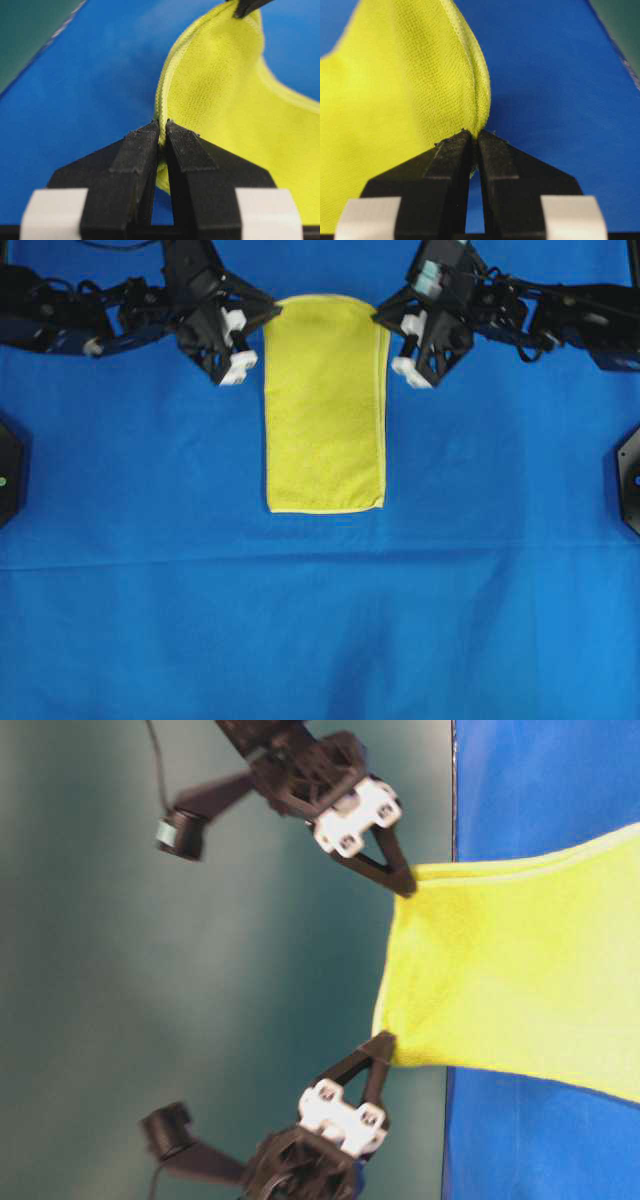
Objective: Fold a vertical towel.
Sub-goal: 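Carry the far edge toward the near edge, folding the towel in half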
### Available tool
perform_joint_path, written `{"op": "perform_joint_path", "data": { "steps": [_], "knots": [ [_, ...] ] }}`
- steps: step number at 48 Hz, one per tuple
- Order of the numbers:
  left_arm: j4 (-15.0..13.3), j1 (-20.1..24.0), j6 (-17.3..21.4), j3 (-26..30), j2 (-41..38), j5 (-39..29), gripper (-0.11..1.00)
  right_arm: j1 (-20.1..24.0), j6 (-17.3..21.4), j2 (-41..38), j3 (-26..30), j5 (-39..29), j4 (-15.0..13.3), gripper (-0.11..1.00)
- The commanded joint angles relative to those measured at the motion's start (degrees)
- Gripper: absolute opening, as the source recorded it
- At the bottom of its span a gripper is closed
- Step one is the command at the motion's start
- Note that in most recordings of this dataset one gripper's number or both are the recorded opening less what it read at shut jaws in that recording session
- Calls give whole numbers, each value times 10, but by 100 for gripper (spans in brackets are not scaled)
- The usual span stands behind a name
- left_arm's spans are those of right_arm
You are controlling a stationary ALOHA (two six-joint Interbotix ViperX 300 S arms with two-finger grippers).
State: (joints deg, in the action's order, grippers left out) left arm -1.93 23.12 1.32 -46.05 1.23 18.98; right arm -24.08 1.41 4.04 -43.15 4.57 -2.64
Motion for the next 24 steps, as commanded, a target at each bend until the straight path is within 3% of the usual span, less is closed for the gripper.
{"op": "perform_joint_path", "data": {
  "steps": [1, 24],
  "knots": [
    [1, -21, 0, -4, 34, -6, 3, 24, 1, 38, -3, -11, 4, 6],
    [-1, -159, -33, -43, 37, -23, 3, 149, 35, 48, -40, -67, 16, 6]
  ]
}}
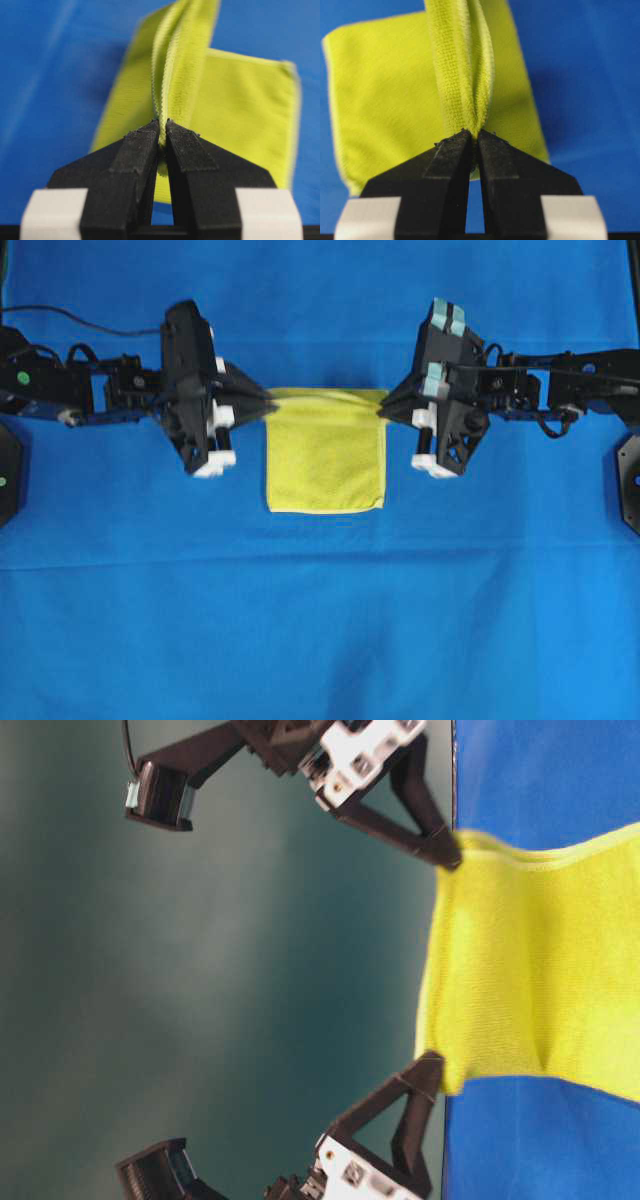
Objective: Fold a vertical towel.
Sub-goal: 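Carry the far edge toward the near edge, folding the towel in half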
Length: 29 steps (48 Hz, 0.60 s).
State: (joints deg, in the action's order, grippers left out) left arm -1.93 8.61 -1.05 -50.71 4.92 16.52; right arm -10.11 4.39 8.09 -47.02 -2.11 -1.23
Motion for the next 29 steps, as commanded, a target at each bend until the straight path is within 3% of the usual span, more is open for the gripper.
{"op": "perform_joint_path", "data": {
  "steps": [1, 10, 29],
  "knots": [
    [-1, -21, -16, 4, -4, 2, 3, 12, 8, 7, -4, 0, 2, 6],
    [-1, -53, -44, 5, -43, 5, 3, 32, 27, -10, -14, 8, 2, 6],
    [-1, -73, -47, 9, -99, 13, 3, 52, 29, -72, -3, 57, 3, 6]
  ]
}}
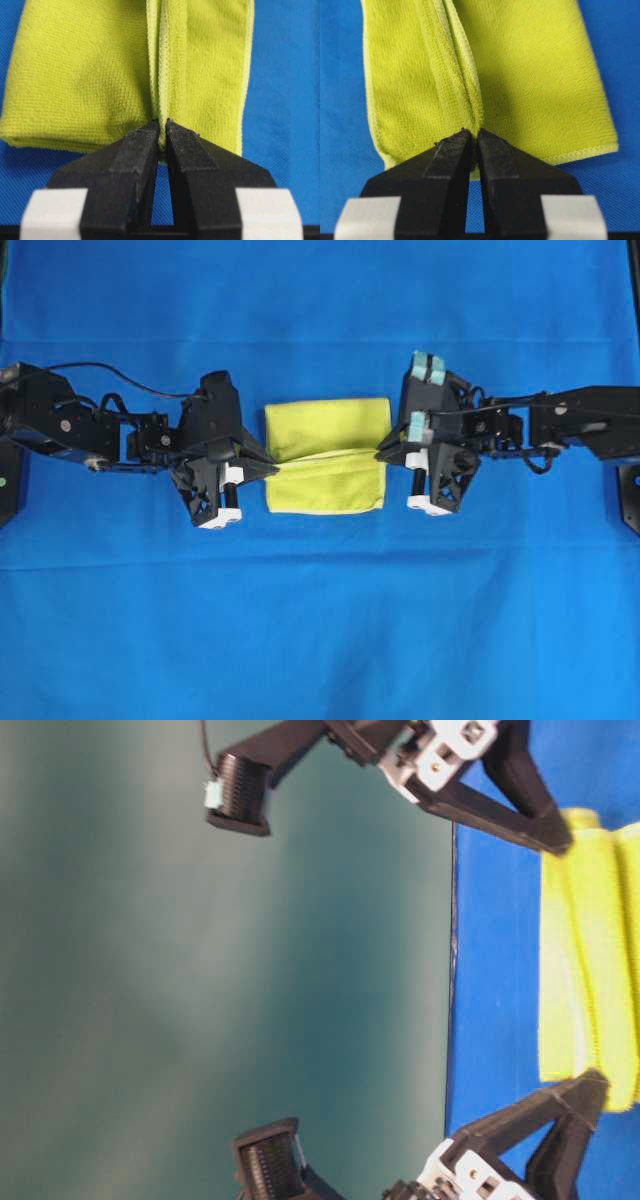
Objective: Fold a vertical towel.
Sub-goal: 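Carry the far edge toward the near edge, folding the towel in half, then open both grippers to release the folded edge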
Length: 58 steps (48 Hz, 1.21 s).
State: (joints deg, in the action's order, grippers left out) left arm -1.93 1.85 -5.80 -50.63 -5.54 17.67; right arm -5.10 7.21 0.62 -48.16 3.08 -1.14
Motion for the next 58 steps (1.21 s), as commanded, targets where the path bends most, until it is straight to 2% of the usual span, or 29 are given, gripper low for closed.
{"op": "perform_joint_path", "data": {
  "steps": [1, 17, 28, 31, 32, 34, 38, 41, 42, 44, 48, 58],
  "knots": [
    [-1, -5, 1, 8, 5, 3, 3, 3, 1, 2, 10, 5, 3, 6],
    [-1, -12, 1, 18, 3, 3, 3, 4, 1, 1, 9, 5, 11, 6],
    [-1, -17, 1, 18, 4, 3, 4, 22, 2, 1, 10, 8, 11, 6],
    [-1, -20, 2, 19, 5, 3, 8, 29, 2, 0, 10, 8, 11, 7],
    [-1, -20, 2, 20, 5, 3, 14, 32, 2, 0, 10, 8, 11, 7],
    [-1, -23, 2, 22, 6, 1, 25, 36, 2, 0, 10, 9, 11, 14],
    [-1, -30, 2, 24, 8, -4, 48, 45, 2, 1, 9, 7, 11, 41],
    [-1, -40, 2, 23, 12, -13, 59, 53, 2, 1, 9, 5, 11, 61],
    [-1, -44, 2, 23, 14, -17, 61, 55, 2, 1, 9, 4, 11, 64],
    [-1, -51, 1, 22, 18, -23, 60, 62, 3, 1, 8, 4, 12, 65],
    [0, -67, 1, 20, 28, -39, 59, 74, 9, 1, 8, -1, 13, 56],
    [-1, -94, 2, 17, 70, -76, 59, 98, 26, 14, 14, -33, 12, 58]
  ]
}}
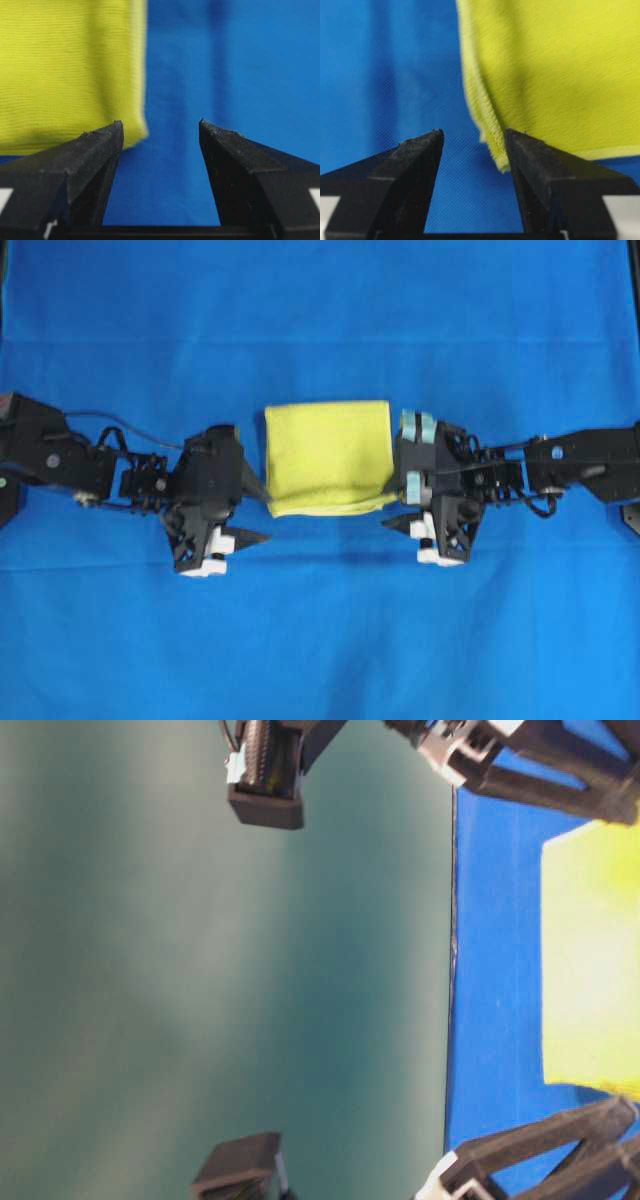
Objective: Fold a vertical towel.
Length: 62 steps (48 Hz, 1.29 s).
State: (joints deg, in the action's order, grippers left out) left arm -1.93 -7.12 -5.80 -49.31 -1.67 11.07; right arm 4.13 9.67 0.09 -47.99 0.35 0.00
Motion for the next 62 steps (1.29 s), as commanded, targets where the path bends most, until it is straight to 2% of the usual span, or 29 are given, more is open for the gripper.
{"op": "perform_joint_path", "data": {
  "steps": [1, 14, 27, 38, 52, 62],
  "knots": [
    [-1, -4, 2, 3, 36, -13, 59, 6, 3, 23, 12, -7, 1, 58],
    [0, -4, 10, 0, 122, -68, 59, 7, 1, 125, 11, -13, -1, 58],
    [0, 11, 11, -3, 228, -105, 59, 4, -1, 252, 13, -58, -10, 58],
    [1, 20, 26, -9, 343, -141, 59, -20, -1, 373, -5, -79, -33, 58],
    [1, 37, 49, -66, 499, -165, 59, -46, -1, 529, -34, -145, -54, 57],
    [1, 51, 50, -137, 624, -185, 59, -60, -1, 628, -96, -155, -55, 57]
  ]
}}
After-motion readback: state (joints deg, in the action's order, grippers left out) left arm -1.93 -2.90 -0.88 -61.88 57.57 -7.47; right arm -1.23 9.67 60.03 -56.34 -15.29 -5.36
